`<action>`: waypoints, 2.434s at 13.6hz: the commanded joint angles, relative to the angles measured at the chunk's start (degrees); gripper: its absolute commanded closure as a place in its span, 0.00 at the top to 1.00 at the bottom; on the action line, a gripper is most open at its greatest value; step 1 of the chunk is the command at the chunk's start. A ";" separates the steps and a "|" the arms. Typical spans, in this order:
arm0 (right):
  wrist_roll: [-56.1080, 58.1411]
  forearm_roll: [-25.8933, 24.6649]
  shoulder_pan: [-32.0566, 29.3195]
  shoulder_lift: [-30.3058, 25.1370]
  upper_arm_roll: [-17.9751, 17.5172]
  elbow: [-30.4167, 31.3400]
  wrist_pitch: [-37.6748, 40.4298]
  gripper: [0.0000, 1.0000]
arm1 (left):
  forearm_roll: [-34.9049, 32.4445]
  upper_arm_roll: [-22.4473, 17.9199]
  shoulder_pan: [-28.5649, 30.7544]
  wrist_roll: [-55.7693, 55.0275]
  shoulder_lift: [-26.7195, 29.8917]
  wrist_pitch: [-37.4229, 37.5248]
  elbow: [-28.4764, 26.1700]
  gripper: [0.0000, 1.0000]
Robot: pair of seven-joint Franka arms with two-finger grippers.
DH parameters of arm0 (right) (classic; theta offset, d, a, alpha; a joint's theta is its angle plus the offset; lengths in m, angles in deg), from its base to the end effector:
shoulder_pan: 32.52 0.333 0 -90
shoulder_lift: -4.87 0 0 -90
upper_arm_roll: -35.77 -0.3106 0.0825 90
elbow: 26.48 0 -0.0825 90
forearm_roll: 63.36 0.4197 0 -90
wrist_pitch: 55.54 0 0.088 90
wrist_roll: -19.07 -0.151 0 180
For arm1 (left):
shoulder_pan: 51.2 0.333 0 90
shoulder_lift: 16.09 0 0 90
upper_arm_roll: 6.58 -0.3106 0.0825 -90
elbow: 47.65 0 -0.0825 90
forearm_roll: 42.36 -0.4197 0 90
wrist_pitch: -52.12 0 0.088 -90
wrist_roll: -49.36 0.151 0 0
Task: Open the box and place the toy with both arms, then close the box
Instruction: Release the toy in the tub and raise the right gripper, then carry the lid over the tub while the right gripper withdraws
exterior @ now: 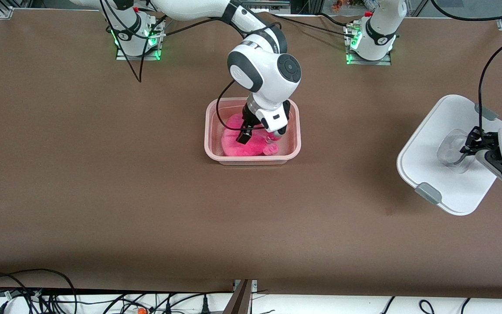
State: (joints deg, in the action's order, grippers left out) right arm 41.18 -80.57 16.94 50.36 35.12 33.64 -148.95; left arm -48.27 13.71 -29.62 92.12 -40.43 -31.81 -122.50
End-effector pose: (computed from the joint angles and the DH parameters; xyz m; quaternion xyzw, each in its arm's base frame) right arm 0.5231 0.5552 0.2982 0.7809 0.5987 -0.0674 0.1646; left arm 0.6710 0.0669 0.4408 0.9300 -0.3467 -0.1035 0.0649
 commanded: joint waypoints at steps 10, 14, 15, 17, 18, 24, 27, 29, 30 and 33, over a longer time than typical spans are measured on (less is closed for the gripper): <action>-6.18 7.96 -15.01 -22.86 3.97 4.18 6.75 1.00 | 1.25 0.90 -21.64 7.25 -0.26 -1.84 -2.06 0.00; -11.73 13.95 -17.02 -36.75 8.56 20.53 3.58 1.00 | 1.08 0.81 -35.79 7.16 -2.63 -6.66 -2.23 0.00; -13.75 14.04 -18.25 -39.22 8.30 22.91 4.02 1.00 | 0.99 0.81 -38.26 6.72 -3.94 -9.03 -2.15 0.00; -18.23 14.04 -18.96 -43.62 8.30 27.05 4.64 1.00 | 0.90 0.73 -41.78 6.10 -5.35 -12.72 -1.88 0.00; -20.25 14.04 -19.83 -45.38 8.21 29.24 4.29 1.00 | 0.99 0.81 -42.76 6.10 -5.80 -13.96 -1.88 0.00; -32.23 17.38 -36.86 -45.32 3.38 30.58 3.77 1.00 | -1.64 0.29 -51.81 -0.75 -10.63 -14.85 1.28 0.00; -19.53 18.70 -45.31 -44.43 2.94 30.76 2.62 1.00 | -4.80 0.02 -54.71 -3.74 -12.65 -17.75 1.46 0.00; -19.30 18.61 -46.12 -44.52 3.11 30.84 3.05 1.00 | -5.16 0.02 -55.16 -5.84 -13.53 -19.41 1.72 0.00; -23.05 18.44 -45.95 -44.69 3.11 30.84 3.58 1.00 | -5.25 0.02 -55.25 -6.02 -13.97 -19.68 1.98 0.00; -28.44 18.61 -44.72 -44.61 2.93 30.67 4.82 1.00 | -5.16 0.02 -55.33 -7.34 -15.29 -19.78 4.09 0.00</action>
State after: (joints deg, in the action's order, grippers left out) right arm 15.36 -62.84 -28.35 6.67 38.60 63.63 -144.61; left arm -52.43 14.10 -84.06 86.29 -53.92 -52.12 -122.31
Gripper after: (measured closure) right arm 0.000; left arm 0.925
